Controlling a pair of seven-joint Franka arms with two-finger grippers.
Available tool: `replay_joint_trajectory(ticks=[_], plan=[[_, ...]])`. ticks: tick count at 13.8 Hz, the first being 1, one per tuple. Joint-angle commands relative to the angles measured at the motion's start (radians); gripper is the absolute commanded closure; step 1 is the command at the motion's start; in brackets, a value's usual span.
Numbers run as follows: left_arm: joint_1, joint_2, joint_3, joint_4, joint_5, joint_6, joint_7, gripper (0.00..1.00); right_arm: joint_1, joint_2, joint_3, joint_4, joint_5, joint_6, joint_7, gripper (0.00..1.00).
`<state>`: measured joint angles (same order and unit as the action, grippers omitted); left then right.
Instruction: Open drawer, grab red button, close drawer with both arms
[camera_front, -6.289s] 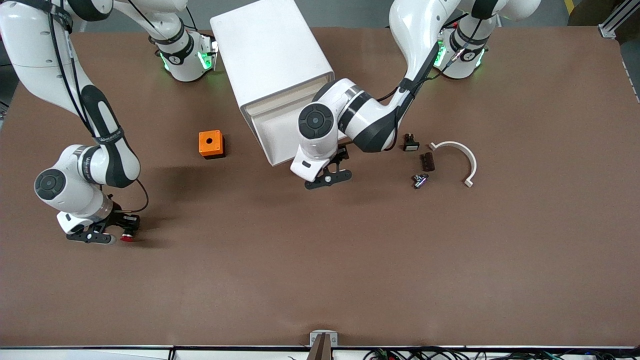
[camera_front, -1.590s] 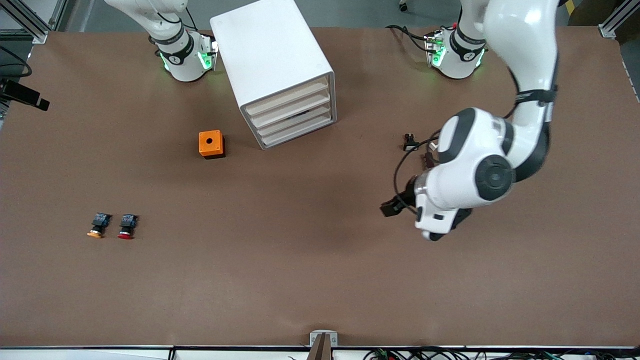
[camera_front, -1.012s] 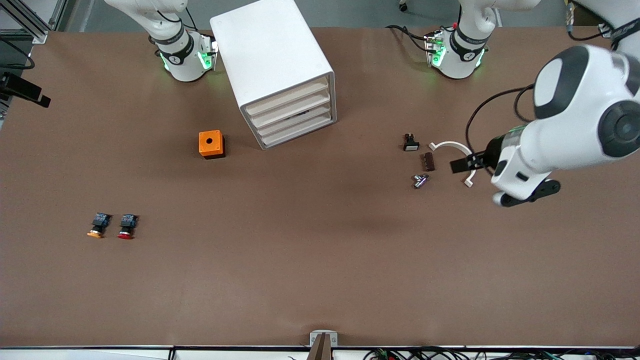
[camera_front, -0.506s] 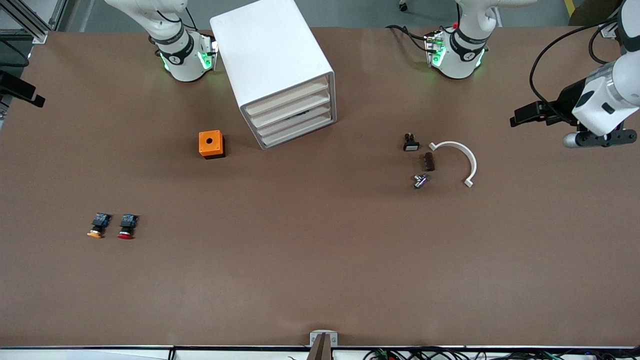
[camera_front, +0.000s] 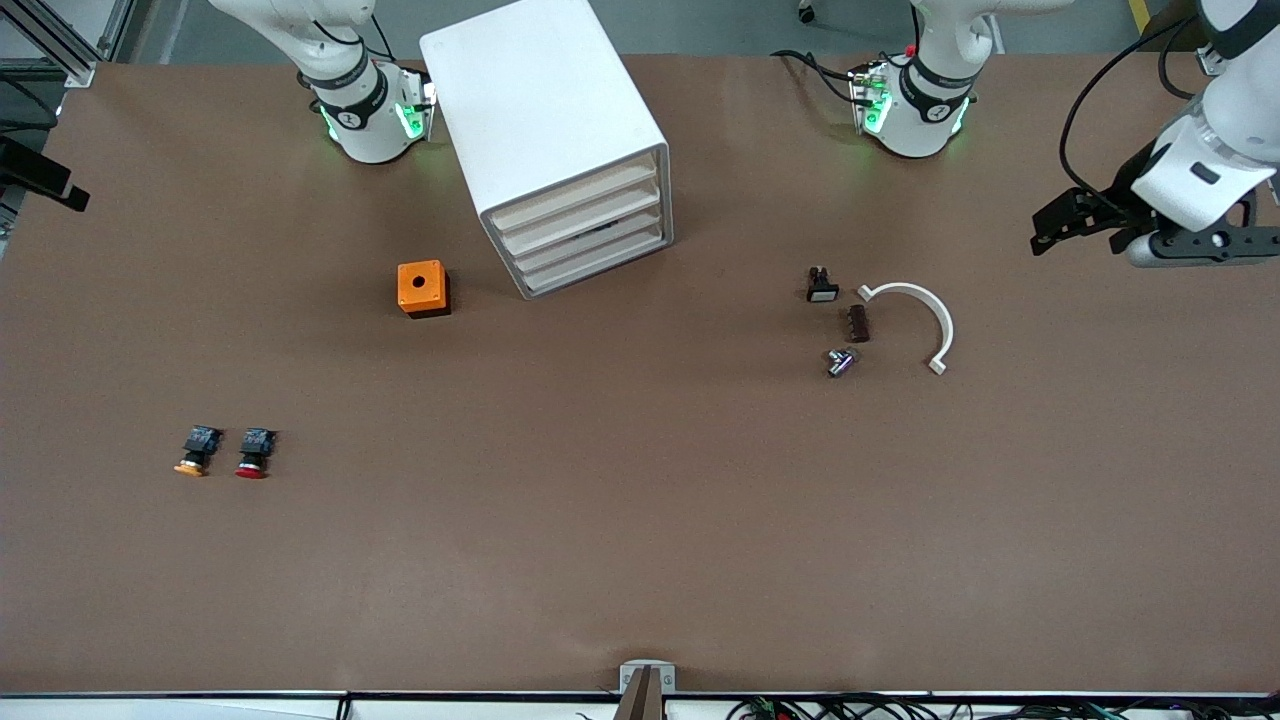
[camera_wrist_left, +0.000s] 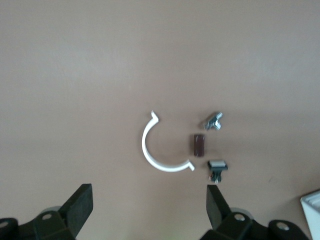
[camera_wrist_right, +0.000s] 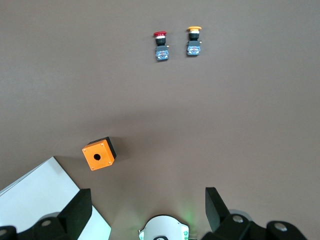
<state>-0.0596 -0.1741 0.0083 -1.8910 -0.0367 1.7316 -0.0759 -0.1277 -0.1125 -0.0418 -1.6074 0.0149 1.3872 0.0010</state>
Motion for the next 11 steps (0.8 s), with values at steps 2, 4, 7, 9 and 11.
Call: replay_joint_trajectory(ticks=[2, 4, 7, 9, 11], plan=[[0.000, 0.168, -0.004, 0.251, 0.023, -0.056, -0.008, 0.00, 0.043, -0.024, 0.005, -0.011, -0.004, 0.032, -0.009, 0.00], [-0.002, 0.194, -0.004, 0.306, 0.023, -0.099, -0.008, 0.00, 0.053, -0.027, 0.005, -0.011, -0.015, 0.059, -0.009, 0.00], [0.000, 0.186, -0.004, 0.343, 0.014, -0.142, -0.010, 0.00, 0.051, -0.032, 0.002, -0.011, -0.019, 0.065, -0.031, 0.00], [-0.002, 0.182, -0.005, 0.365, 0.014, -0.191, -0.010, 0.00, 0.039, -0.035, -0.006, -0.011, -0.020, 0.072, -0.114, 0.00], [0.000, 0.179, -0.007, 0.371, 0.012, -0.193, -0.010, 0.00, 0.016, -0.035, -0.006, -0.013, -0.018, 0.072, -0.157, 0.00]])
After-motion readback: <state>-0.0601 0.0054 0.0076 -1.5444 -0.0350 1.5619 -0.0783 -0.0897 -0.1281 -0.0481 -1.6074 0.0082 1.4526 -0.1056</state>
